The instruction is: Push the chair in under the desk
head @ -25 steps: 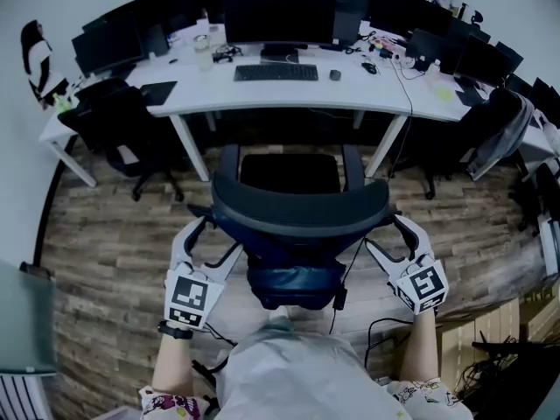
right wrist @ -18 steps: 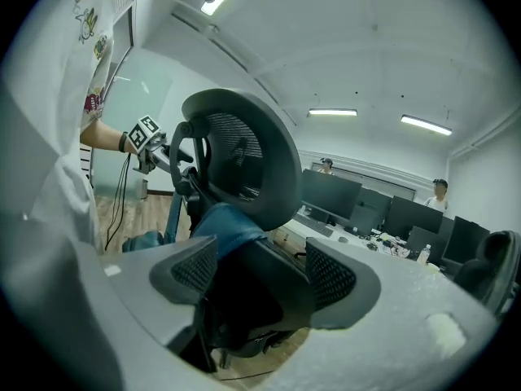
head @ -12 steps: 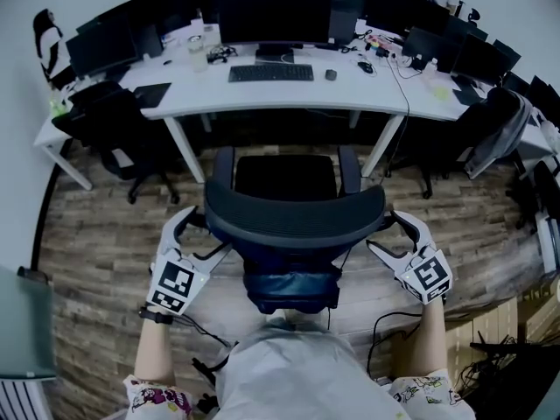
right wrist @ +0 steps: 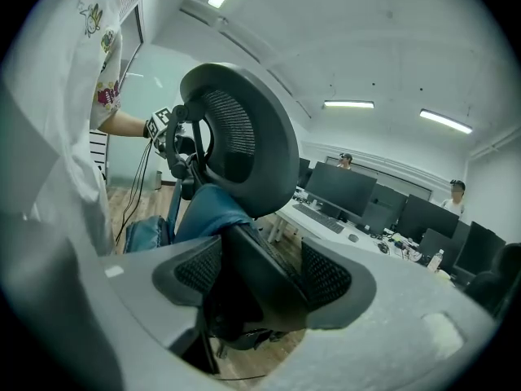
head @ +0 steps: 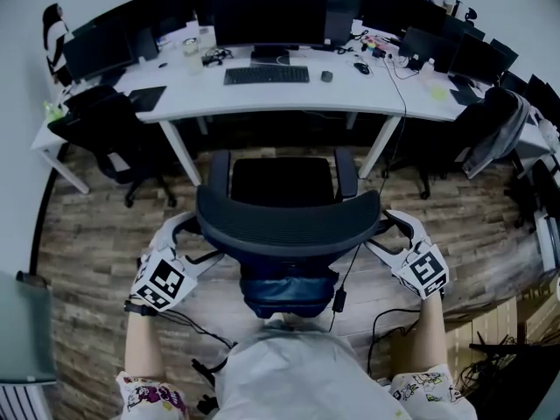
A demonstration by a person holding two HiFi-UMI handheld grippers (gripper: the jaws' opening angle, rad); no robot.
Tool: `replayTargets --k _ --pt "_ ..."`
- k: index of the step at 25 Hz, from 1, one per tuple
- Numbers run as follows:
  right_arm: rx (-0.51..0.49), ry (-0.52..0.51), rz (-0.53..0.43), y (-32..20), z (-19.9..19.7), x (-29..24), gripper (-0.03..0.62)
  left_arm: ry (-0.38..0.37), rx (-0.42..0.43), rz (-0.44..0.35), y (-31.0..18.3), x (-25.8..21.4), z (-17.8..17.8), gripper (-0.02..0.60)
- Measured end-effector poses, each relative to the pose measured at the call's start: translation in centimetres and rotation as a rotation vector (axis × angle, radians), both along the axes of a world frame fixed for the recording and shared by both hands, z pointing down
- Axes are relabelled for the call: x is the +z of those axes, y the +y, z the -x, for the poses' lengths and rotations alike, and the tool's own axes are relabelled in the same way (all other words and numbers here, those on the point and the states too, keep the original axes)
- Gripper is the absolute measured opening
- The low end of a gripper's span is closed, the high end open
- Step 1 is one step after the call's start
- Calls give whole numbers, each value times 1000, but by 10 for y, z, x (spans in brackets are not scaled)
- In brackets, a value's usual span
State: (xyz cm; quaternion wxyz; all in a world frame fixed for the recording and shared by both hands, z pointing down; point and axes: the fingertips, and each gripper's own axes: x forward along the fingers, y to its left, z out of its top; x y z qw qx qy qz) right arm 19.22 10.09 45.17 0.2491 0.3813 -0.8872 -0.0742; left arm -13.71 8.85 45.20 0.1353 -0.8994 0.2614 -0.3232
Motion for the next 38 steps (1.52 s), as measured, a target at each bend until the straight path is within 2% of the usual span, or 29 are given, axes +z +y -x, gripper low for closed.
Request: replayTargets --k 4,7,13,25,38 --pt "-13 0 -4 0 0 0 305 15 16 -1 -1 2 1 379" --pt "-12 3 -14 -1 -2 -2 304 24 21 18 -3 4 -3 334" --pt "-16 0 -11 -5 3 -4 301 20 29 13 -8 3 0 314" --pt "3 -18 -12 -24 13 -3 301 14 21 6 -36 4 10 308" --pt "-7 -25 2 -74 3 -3 299 22 11 6 -86 3 0 305"
